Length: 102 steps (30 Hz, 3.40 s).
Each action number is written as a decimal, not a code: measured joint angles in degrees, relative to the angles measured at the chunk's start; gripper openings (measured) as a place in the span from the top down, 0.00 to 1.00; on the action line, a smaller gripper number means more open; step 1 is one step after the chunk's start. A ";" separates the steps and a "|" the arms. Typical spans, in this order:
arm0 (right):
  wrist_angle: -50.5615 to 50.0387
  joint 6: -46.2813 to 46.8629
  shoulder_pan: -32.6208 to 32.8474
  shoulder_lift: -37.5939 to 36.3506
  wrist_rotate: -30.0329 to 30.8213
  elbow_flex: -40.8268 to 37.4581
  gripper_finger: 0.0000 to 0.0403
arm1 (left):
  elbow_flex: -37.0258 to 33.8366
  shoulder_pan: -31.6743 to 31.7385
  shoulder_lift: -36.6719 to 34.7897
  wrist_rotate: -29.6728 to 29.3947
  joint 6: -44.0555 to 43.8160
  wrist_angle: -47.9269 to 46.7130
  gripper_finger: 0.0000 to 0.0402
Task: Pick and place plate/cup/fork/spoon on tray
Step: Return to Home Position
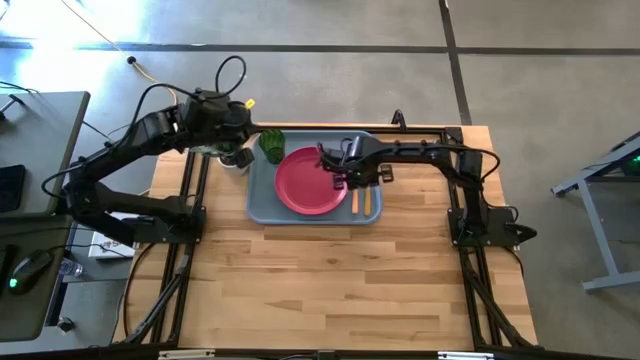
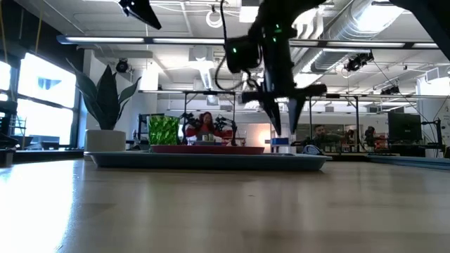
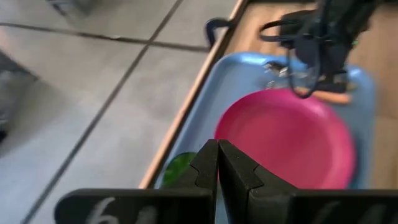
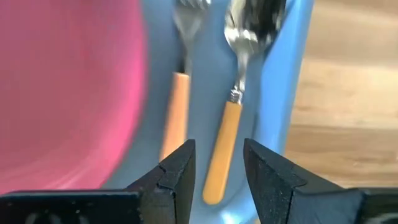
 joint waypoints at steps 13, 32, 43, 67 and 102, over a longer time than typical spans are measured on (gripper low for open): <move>1.42 -10.97 5.01 -0.01 15.97 21.25 0.69 | -4.65 1.99 -9.88 12.40 -6.93 -2.68 0.99; 9.01 -19.30 8.90 -0.01 18.50 33.73 0.69 | -32.99 2.10 -37.98 18.35 -12.22 9.99 0.99; 9.51 -20.57 9.69 0.01 18.50 35.59 0.69 | -43.09 2.10 -53.85 18.53 -16.62 17.59 0.99; 8.87 -24.59 9.69 0.01 16.36 35.57 0.69 | -53.24 2.08 -62.70 19.70 -26.26 23.11 0.99; 2.95 -36.31 7.03 -7.69 15.91 35.46 0.69 | -74.10 2.08 -62.75 7.16 -36.41 45.26 0.99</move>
